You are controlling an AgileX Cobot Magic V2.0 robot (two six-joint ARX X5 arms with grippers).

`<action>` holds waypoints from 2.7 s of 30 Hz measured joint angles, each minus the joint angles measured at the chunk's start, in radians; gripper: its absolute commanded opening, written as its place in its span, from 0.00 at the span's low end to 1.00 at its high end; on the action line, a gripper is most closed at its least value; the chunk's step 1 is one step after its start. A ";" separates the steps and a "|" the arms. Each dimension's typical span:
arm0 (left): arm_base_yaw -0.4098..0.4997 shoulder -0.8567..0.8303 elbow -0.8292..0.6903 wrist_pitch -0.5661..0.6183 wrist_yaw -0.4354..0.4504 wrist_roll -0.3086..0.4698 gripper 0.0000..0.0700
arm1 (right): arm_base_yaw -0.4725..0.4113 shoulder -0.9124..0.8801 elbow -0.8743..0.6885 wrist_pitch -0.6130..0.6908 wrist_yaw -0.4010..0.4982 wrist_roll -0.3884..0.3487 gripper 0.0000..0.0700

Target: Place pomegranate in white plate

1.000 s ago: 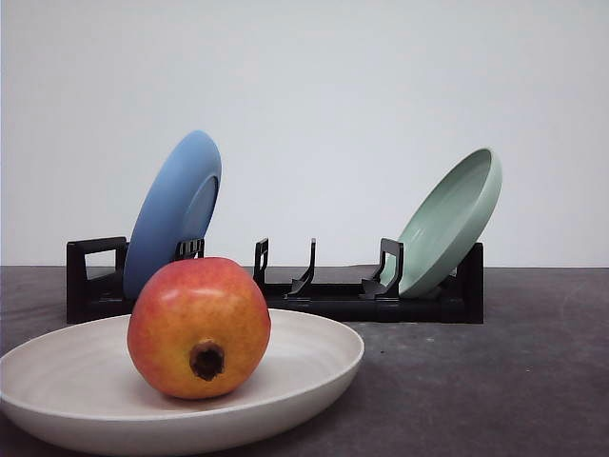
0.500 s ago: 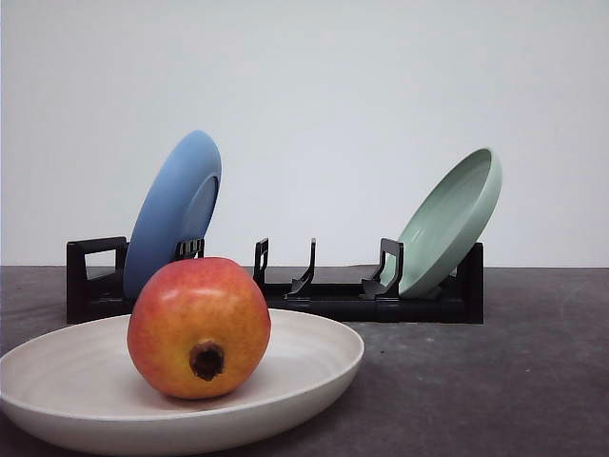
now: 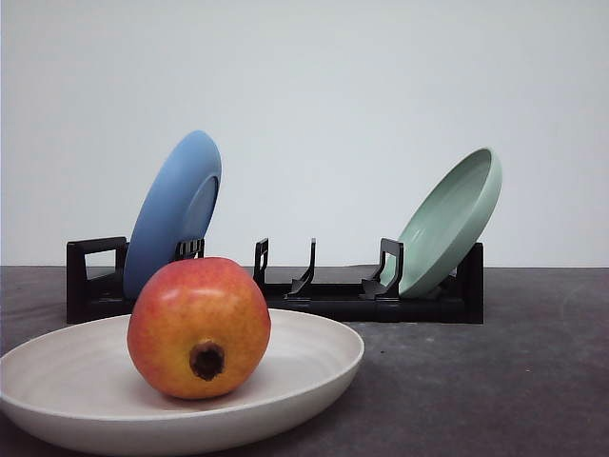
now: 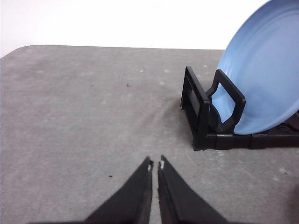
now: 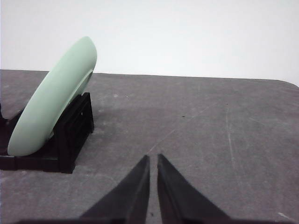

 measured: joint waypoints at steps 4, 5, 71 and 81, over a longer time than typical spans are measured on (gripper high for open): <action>0.000 0.000 0.000 0.000 0.000 0.000 0.00 | 0.000 0.000 0.000 0.000 0.000 0.000 0.04; 0.000 0.000 0.000 0.000 0.000 0.000 0.00 | 0.000 0.000 0.000 0.000 0.000 0.000 0.04; 0.000 0.000 0.000 0.000 0.000 0.000 0.00 | 0.000 0.000 0.000 0.000 0.000 0.000 0.04; 0.000 0.000 0.000 0.000 0.000 0.000 0.00 | 0.000 0.000 0.000 0.000 0.000 0.000 0.04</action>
